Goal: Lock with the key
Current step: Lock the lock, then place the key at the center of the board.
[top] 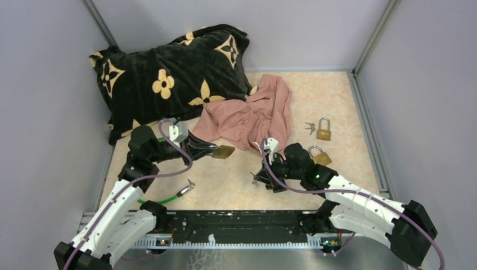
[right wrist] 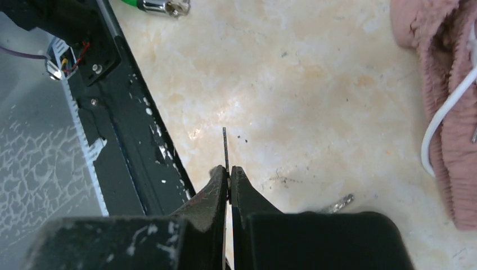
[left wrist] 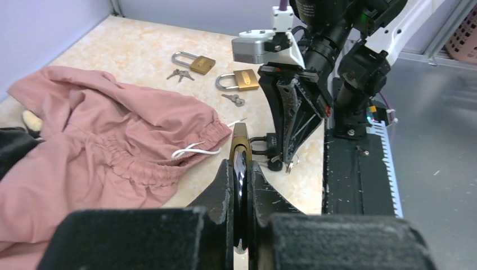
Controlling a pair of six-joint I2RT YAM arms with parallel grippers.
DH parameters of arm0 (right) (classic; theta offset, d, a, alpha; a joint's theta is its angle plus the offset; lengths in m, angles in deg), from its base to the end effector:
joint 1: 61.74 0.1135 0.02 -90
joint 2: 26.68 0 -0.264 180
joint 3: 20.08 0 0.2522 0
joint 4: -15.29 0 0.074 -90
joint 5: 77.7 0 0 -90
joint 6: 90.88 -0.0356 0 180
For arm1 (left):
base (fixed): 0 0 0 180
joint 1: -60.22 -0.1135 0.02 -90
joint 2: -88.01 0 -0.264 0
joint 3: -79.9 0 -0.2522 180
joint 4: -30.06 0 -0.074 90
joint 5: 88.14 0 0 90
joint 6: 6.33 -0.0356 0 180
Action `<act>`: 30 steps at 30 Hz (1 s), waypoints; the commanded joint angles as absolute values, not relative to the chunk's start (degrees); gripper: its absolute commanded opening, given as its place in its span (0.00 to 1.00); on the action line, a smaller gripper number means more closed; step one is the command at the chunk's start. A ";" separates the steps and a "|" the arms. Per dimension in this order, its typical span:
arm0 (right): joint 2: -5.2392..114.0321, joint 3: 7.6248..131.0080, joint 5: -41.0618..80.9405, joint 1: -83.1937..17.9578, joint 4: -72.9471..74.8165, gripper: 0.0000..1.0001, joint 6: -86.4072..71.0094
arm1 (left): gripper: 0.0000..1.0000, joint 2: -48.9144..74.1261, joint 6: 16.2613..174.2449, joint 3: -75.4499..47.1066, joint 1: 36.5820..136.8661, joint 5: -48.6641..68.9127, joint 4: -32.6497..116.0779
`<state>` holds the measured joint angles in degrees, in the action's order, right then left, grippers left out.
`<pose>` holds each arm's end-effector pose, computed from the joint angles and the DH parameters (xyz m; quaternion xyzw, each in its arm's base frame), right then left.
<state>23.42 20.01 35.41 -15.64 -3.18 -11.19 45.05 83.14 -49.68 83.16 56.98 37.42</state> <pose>0.1236 0.1486 0.2213 -0.3562 0.7697 0.3885 0.3602 0.1463 -0.0936 0.3263 0.4480 0.5466 -0.4426 0.5519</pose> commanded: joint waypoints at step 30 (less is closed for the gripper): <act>43.11 31.75 20.07 -9.63 2.74 0.97 -29.12 | 0.00 48.71 108.24 -61.38 82.81 43.11 30.23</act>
<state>57.08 29.76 25.14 -10.04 10.46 -37.61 47.41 104.84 -62.16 82.90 45.76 33.56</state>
